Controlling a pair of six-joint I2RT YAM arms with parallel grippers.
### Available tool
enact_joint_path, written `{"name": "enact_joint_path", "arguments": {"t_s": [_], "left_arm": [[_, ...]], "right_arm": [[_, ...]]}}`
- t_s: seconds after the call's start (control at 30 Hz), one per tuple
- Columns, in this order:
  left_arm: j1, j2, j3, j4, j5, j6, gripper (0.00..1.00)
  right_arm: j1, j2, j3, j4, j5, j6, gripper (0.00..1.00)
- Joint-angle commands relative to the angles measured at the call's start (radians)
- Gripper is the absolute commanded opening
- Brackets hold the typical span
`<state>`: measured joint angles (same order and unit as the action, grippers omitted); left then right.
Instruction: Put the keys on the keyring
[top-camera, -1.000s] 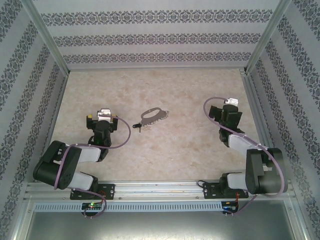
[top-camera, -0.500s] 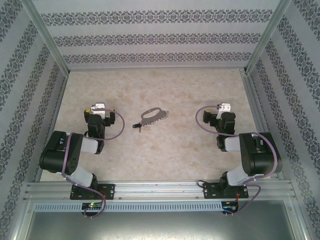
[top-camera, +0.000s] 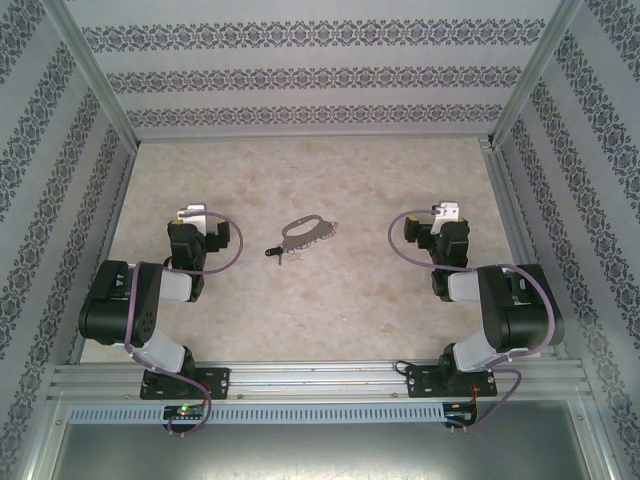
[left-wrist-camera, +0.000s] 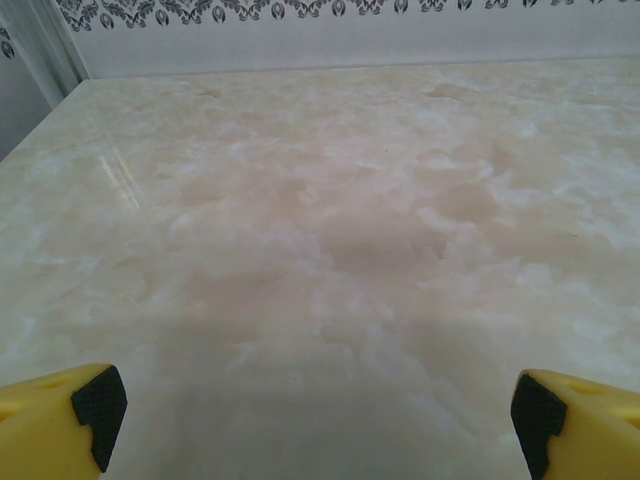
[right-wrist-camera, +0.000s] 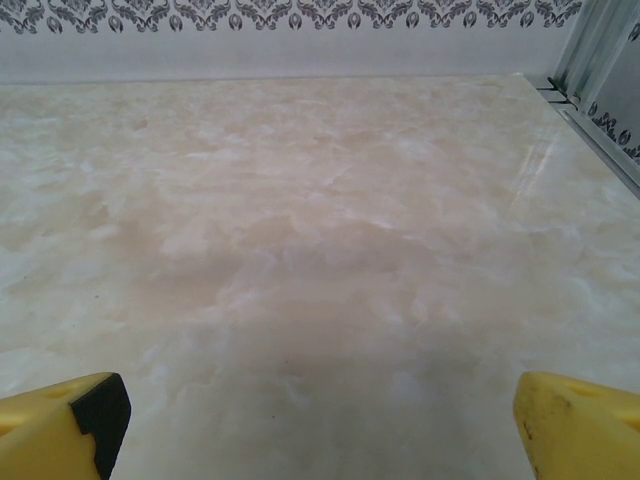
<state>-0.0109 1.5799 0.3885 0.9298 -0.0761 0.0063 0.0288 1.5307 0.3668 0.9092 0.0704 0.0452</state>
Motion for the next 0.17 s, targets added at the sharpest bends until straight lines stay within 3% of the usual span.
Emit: {"name": "enact_joint_path", "arguments": {"t_s": [0.0,0.13], "left_arm": [[0.002,0.004,0.001,-0.005,0.042,-0.006,1.0],[0.002,0.002,0.002,-0.008,0.042,-0.006,1.0]], "right_arm": [[-0.013,-0.001,0.016,0.019,-0.03,-0.005,0.98],[0.007,-0.009,-0.001,0.04,0.002,-0.022,0.98]]}}
